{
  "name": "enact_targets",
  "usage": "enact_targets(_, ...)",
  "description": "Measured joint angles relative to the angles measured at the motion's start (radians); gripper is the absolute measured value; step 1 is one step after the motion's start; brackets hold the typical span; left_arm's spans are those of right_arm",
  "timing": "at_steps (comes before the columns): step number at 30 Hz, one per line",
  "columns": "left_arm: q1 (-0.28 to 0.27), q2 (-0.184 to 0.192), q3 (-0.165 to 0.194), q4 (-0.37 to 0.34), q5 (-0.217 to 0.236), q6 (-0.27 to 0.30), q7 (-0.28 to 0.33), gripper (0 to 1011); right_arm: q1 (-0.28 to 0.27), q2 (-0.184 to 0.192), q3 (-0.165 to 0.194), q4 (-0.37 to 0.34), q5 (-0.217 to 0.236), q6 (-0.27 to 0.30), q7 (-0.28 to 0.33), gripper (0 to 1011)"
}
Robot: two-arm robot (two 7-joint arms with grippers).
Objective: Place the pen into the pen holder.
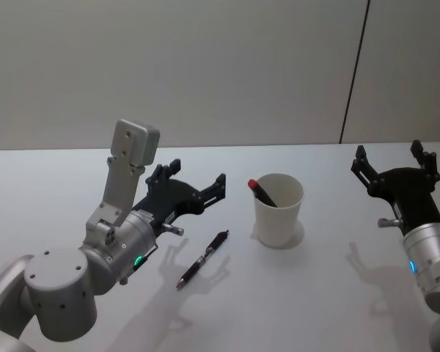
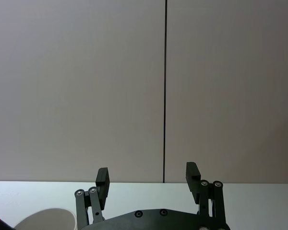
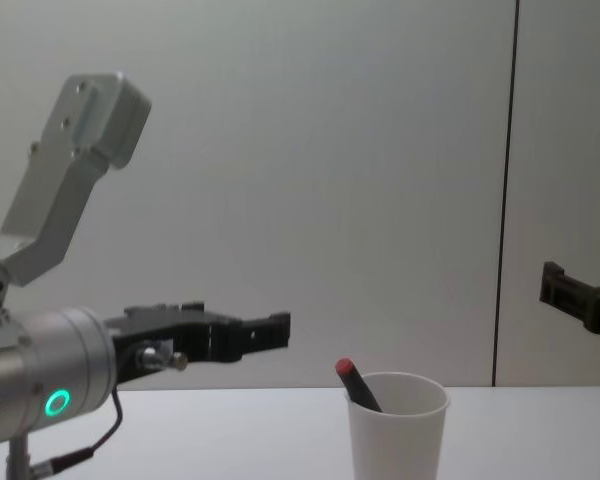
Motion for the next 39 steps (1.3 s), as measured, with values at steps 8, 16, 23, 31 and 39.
enact_targets(8,-0.004,0.003,-0.014,0.022,-0.076,0.112,-0.012,1003,-0.001,0.000,0.000,-0.001,0.000,0.001,0.000,1002)
enact_targets(16,-0.024,0.000,-0.019,0.055,-0.094,0.221,-0.040,1003,-0.001,0.000,0.000,-0.001,0.000,0.001,0.000,1002)
enact_targets(23,-0.044,-0.004,-0.018,0.089,-0.084,0.292,-0.077,1003,-0.001,0.000,0.000,-0.001,0.000,0.001,0.000,1002)
enact_targets(31,-0.060,-0.008,-0.012,0.121,-0.057,0.341,-0.111,1003,-0.001,0.000,0.000,-0.001,0.000,0.001,0.000,1002)
enact_targets(39,-0.073,-0.013,-0.002,0.144,-0.010,0.391,-0.129,1003,-0.001,0.000,0.000,-0.001,0.000,0.001,0.000,1002)
